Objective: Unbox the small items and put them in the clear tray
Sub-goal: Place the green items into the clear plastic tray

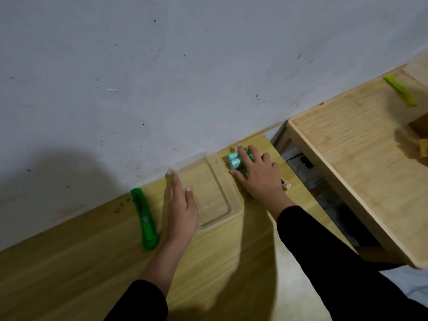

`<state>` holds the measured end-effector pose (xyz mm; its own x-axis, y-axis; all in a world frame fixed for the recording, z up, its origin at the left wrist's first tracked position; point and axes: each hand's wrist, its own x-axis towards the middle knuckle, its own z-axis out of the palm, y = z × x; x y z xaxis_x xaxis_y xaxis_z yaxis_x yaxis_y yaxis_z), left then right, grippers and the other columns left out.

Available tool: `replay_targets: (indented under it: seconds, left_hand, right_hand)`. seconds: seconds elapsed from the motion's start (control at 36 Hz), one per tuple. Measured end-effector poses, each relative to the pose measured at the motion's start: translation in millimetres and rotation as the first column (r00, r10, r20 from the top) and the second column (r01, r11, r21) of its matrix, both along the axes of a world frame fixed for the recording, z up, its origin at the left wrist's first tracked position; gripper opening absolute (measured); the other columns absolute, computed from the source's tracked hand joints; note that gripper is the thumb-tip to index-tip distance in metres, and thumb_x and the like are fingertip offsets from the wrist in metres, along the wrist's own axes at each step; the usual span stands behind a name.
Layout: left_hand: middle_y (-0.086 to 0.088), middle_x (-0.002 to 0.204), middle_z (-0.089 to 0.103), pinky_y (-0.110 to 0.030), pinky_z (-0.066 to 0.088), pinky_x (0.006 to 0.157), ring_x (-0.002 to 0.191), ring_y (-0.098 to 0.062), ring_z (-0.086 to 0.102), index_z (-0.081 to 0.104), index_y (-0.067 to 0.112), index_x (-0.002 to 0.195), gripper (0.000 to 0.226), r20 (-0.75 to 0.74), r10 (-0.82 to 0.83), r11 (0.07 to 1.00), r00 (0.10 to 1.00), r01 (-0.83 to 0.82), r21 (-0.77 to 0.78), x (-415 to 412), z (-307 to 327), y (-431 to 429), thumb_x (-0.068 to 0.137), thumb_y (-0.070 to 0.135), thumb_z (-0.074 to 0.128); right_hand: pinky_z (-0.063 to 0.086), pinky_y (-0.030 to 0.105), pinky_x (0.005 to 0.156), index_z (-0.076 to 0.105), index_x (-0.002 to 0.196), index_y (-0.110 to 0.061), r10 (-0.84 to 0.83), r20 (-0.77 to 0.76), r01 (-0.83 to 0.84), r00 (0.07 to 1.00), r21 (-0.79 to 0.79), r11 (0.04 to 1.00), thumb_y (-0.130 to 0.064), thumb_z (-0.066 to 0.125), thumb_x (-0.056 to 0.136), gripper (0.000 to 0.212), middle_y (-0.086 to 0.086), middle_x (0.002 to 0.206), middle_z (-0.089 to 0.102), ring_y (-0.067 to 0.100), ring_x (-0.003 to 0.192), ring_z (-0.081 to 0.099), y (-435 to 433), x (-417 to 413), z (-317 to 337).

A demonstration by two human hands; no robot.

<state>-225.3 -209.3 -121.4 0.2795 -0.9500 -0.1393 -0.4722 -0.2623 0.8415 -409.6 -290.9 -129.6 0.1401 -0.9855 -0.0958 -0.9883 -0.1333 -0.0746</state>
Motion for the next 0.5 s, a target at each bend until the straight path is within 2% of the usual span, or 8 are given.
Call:
replay_targets:
  seconds: [0.11, 0.22, 0.28, 0.39, 0.5]
  left_hand:
    - [0.0, 0.158, 0.007, -0.018, 0.017, 0.108, 0.144, -0.015, 0.013, 0.001, 0.022, 0.15, 0.059, -0.012, -0.003, 1.0, 1.0, 0.003, 0.012, 1.7, -0.2, 0.5, 0.1, 0.022, 0.032]
    - [0.002, 0.158, 0.005, -0.002, 0.011, 0.097, 0.14, -0.005, 0.01, 0.0, 0.02, 0.15, 0.059, -0.02, -0.006, 1.0, 1.0, 0.007, 0.025, 3.5, 0.6, 2.4, 0.1, 0.02, 0.031]
    - [0.001, 0.158, 0.006, 0.001, 0.01, 0.096, 0.138, -0.003, 0.01, 0.001, 0.018, 0.15, 0.058, -0.026, -0.004, 1.0, 1.0, 0.004, 0.024, 3.5, 1.0, 3.5, 0.1, 0.018, 0.032]
    - [0.0, 0.158, 0.006, 0.001, 0.009, 0.094, 0.143, -0.012, 0.013, 0.0, 0.019, 0.15, 0.058, -0.038, 0.003, 0.999, 0.999, -0.001, 0.038, 0.3, 3.0, 3.7, 0.101, 0.019, 0.031]
    - [0.001, 0.158, 0.006, 0.002, 0.007, 0.093, 0.143, -0.011, 0.011, 0.001, 0.019, 0.15, 0.057, -0.03, -0.007, 0.999, 1.0, 0.009, 0.037, -4.2, 5.7, 3.5, 0.101, 0.019, 0.031]
  right_hand:
    - [0.047, 0.044, 0.079, 0.023, 0.14, -0.028, -0.023, 0.041, 0.023, 0.999, -0.016, 1.0, -0.053, 0.04, 0.091, 0.058, 0.01, 0.139, 0.033, 0.033, 0.109, 0.046, -1.7, 2.8, 0.4]
    - [0.048, 0.04, 0.064, 0.035, 0.129, -0.018, -0.021, 0.109, 0.026, 0.994, -0.042, 0.999, -0.042, 0.041, 0.094, 0.043, 0.011, 0.119, 0.042, 0.032, 0.093, 0.053, -1.1, 3.2, 2.3]
    - [0.05, 0.04, 0.063, 0.036, 0.126, -0.015, -0.019, 0.128, 0.024, 0.992, -0.039, 0.999, -0.04, 0.04, 0.095, 0.04, 0.011, 0.116, 0.043, 0.032, 0.089, 0.055, -0.6, 2.8, 3.3]
    - [0.051, 0.044, 0.066, 0.036, 0.126, -0.011, -0.025, 0.141, 0.03, 0.99, -0.031, 0.999, -0.038, 0.036, 0.096, 0.04, 0.012, 0.117, 0.047, 0.032, 0.089, 0.056, 2.2, 3.1, 2.8]
    - [0.051, 0.041, 0.062, 0.038, 0.123, -0.009, -0.037, 0.181, 0.044, 0.983, -0.036, 0.998, -0.037, 0.035, 0.097, 0.039, 0.013, 0.114, 0.048, 0.031, 0.084, 0.056, 5.4, 2.5, 1.7]
